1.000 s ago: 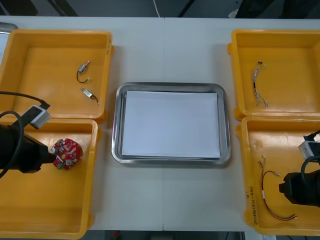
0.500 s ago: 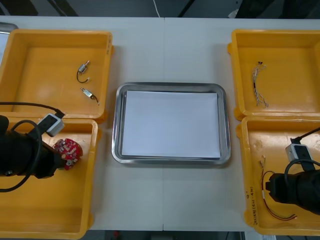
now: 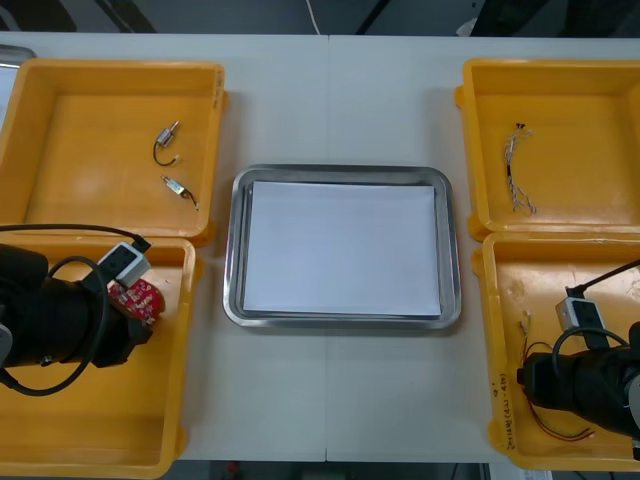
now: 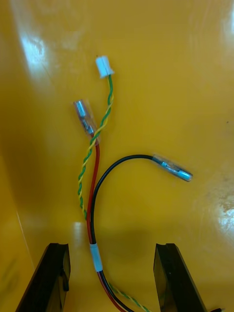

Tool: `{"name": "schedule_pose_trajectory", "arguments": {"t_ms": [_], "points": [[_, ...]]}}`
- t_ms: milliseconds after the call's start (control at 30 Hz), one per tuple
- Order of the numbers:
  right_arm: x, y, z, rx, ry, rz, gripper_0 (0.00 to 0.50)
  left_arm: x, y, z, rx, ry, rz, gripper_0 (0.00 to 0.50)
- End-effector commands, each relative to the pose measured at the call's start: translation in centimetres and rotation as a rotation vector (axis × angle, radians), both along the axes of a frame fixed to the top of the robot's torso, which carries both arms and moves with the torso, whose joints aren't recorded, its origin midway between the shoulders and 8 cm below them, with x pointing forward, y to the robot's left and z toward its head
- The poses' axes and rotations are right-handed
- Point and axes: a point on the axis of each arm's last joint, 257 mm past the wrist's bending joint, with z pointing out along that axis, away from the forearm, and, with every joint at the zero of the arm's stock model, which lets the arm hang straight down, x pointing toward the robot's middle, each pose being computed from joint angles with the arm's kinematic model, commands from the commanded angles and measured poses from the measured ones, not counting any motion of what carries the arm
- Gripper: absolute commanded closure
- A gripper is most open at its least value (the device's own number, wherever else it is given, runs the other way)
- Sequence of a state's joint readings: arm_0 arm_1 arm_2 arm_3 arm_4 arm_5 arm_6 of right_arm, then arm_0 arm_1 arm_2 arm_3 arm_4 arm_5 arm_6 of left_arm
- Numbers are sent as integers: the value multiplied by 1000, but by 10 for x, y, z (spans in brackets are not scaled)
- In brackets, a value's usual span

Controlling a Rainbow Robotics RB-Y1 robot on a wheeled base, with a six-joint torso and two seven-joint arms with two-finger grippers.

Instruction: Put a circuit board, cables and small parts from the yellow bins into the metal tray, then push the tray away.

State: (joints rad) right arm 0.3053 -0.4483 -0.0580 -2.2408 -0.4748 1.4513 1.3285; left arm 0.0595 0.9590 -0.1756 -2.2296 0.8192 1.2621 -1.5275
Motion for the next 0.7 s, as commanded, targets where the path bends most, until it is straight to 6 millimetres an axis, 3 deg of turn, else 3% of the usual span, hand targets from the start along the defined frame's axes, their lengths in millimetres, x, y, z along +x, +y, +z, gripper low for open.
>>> {"name": "schedule_pose_trajectory", "arguments": {"t_ms": [33,700], "points": [[-16,6,-13,14,31,-19,0,3,9,-9,79,-22,-91,0],[-25,5,-22,-7,28,-9,0,15,4,-16,81,-37,-100,0]]}}
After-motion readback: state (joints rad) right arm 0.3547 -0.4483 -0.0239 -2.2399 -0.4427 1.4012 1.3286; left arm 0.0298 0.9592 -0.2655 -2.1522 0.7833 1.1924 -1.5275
